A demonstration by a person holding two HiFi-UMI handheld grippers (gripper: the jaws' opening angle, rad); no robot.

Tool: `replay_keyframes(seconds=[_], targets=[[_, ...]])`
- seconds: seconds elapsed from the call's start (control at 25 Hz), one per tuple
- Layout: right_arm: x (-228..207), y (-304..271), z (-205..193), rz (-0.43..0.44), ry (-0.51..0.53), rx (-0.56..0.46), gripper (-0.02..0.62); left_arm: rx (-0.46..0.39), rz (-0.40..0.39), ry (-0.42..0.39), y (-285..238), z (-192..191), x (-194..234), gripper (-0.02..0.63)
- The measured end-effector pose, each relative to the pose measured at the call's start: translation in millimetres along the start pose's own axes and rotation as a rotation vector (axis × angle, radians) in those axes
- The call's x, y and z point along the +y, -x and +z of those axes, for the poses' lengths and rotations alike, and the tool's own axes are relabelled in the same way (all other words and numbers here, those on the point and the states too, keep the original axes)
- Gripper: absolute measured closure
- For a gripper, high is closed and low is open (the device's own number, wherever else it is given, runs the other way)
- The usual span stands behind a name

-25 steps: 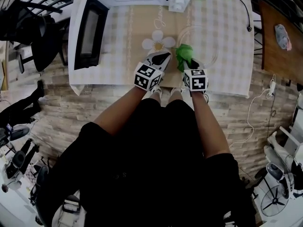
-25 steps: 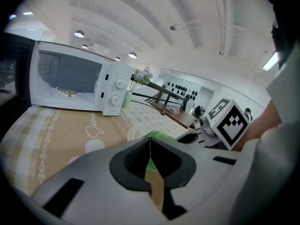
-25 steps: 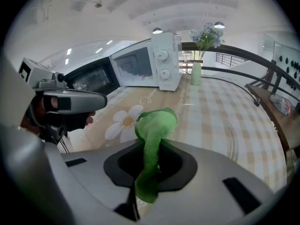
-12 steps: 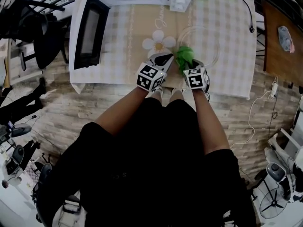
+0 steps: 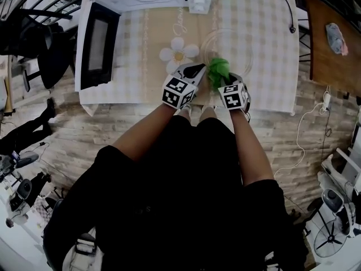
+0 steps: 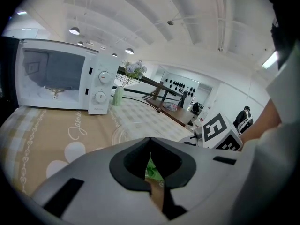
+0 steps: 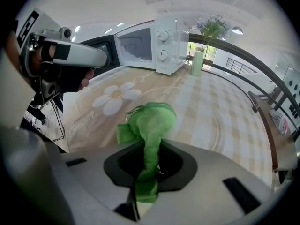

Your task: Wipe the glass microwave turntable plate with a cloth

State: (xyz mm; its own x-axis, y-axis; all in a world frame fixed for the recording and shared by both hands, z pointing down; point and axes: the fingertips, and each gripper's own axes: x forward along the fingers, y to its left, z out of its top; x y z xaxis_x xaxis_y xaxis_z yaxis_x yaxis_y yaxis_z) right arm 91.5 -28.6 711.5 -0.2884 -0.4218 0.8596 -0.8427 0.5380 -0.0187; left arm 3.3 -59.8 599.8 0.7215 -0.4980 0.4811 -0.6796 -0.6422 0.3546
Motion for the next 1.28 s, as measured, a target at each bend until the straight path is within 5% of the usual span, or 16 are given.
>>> replay_keyframes(seconds=[1.28], targets=[[-121.5,55.5,-55.0,-0.082,-0.185,-0.055,0.531,0.030,-0.017,-0.105,-31.0,28.3,-35.0,0.584]])
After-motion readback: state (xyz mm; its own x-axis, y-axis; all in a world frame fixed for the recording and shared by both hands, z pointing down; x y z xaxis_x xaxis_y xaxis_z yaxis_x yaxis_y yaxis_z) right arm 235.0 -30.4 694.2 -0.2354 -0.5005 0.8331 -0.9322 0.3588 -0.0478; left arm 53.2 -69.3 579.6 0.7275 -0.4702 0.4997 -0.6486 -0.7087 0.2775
